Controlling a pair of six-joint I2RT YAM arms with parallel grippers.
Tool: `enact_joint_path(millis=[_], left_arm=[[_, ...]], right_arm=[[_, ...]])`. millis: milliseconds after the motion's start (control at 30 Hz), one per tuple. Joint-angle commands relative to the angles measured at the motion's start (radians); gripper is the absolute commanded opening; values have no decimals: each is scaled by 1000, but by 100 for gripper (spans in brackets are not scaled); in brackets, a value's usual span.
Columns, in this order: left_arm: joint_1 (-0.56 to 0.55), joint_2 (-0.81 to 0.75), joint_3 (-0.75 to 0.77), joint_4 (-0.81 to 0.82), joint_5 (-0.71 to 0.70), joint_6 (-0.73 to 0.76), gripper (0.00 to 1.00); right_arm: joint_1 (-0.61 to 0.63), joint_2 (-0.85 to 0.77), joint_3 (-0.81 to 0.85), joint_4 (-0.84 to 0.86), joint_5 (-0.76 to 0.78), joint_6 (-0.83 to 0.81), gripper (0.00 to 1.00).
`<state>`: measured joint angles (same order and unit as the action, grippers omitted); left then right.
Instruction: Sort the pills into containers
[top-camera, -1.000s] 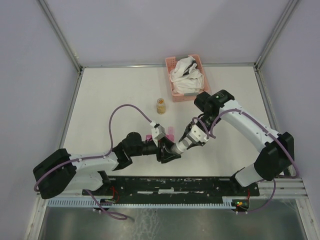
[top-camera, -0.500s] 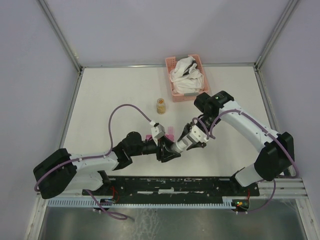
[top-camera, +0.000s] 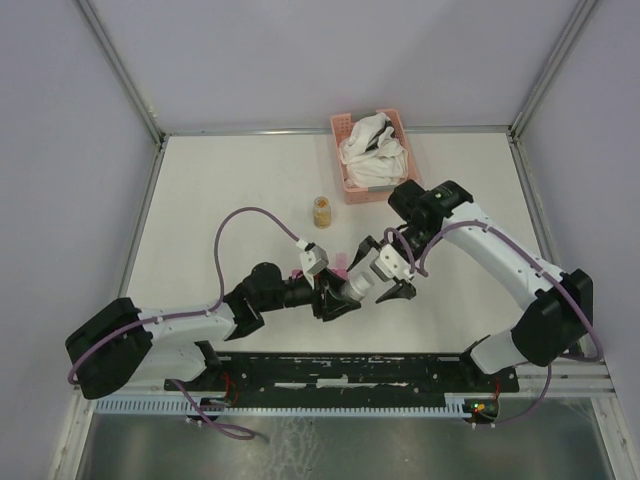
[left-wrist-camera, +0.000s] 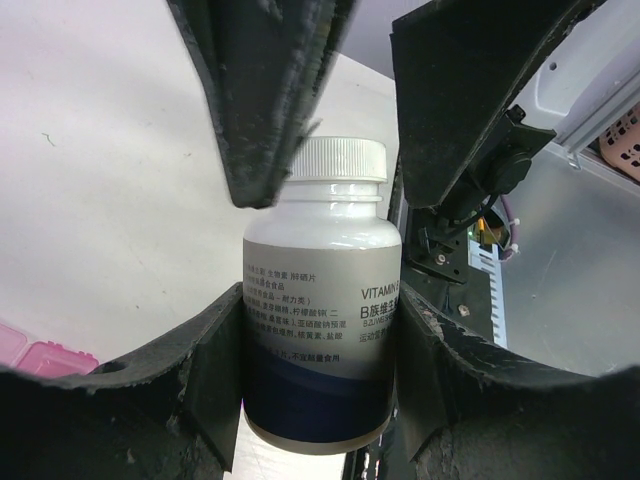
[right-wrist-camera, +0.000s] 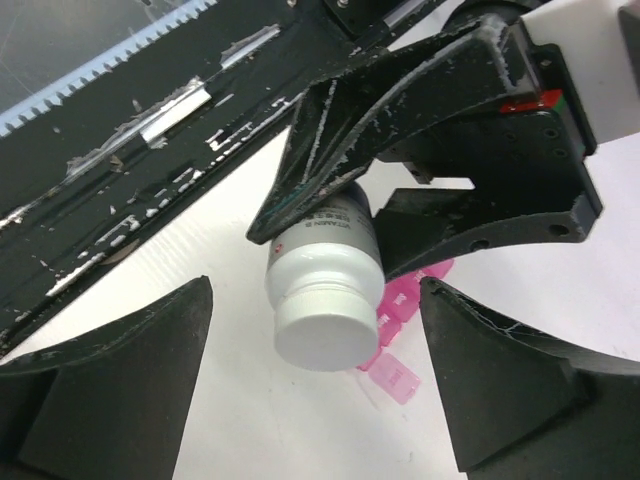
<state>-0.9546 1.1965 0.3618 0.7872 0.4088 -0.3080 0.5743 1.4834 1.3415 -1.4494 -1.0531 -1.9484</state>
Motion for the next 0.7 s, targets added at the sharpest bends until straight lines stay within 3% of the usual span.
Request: enact_joint_path(millis=[0,133,233,367,533,667], left_arm=[[6,-34,13,54,-8,-20,3],[6,-45,12,43,-13,-16,3],[5,-64,6,30,-33,-4,3],[-4,-96,-8,23,-114,45,3],[-24,-112,-12,27,-313,156,3],[-50,-103,-26,84,-432,296,3]], right_arm=[[2,-42,49,88,-38,213,100],[2,-64,80,157,-12,419,99],[0,-91,127,228,50,662,100],[-6,-132,159,489,301,1321,100],[-36,-32,294,294,169,1513,100],[-58,-59,216,429,155,1759,98]])
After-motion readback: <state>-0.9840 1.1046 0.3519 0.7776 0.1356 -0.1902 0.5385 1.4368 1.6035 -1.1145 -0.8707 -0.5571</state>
